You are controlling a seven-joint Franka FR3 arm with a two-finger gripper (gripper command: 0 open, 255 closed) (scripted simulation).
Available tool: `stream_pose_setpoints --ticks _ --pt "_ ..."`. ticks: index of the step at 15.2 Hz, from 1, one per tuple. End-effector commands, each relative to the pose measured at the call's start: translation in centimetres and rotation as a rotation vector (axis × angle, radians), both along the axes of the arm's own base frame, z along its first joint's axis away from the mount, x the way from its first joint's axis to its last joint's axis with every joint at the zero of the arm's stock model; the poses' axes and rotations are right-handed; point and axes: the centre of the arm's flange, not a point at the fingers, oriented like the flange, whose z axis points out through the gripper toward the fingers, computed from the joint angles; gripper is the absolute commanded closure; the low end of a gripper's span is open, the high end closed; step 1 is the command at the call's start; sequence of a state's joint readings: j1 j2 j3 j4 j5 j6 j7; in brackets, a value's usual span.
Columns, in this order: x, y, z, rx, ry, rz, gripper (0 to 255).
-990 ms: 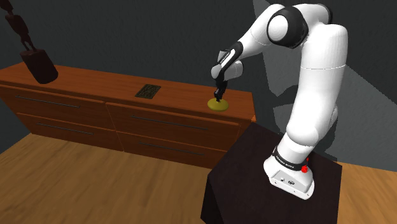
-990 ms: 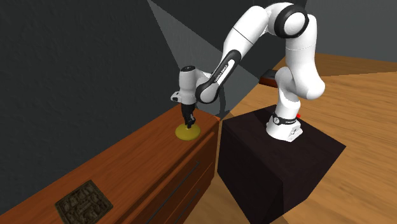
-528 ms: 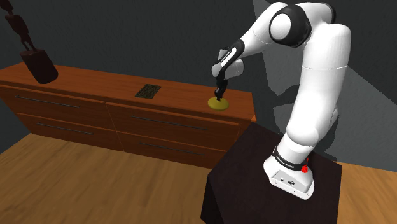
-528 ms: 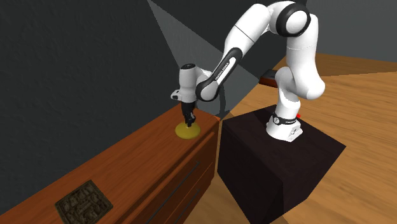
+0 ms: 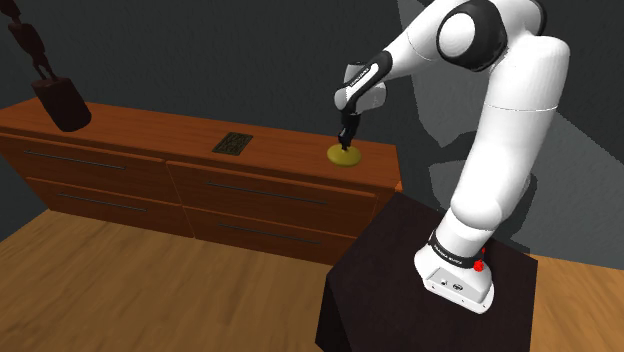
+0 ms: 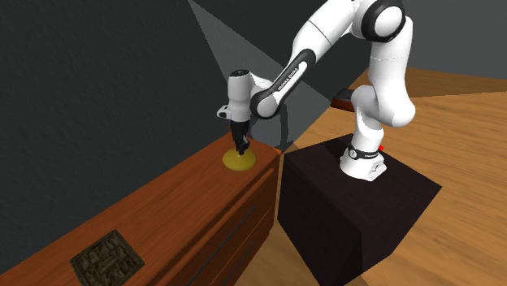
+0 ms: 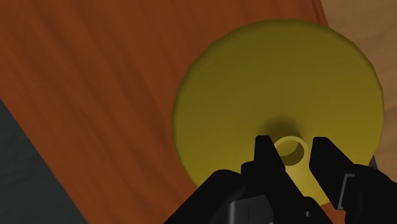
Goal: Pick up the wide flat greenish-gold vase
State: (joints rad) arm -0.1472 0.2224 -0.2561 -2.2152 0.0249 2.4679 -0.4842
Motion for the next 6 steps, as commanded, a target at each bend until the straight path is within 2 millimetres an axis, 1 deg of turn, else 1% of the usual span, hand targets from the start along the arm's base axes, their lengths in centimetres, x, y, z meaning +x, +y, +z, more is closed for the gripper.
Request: stream_pose_setpoints --ticks 1,4,6 --pt "0.0 0.0 1.0 0.000 0.000 0.000 255" --pt "0.0 0.0 2.6 0.000 0.000 0.000 255" --pt "0.0 0.0 2.7 0.000 0.000 0.000 255"
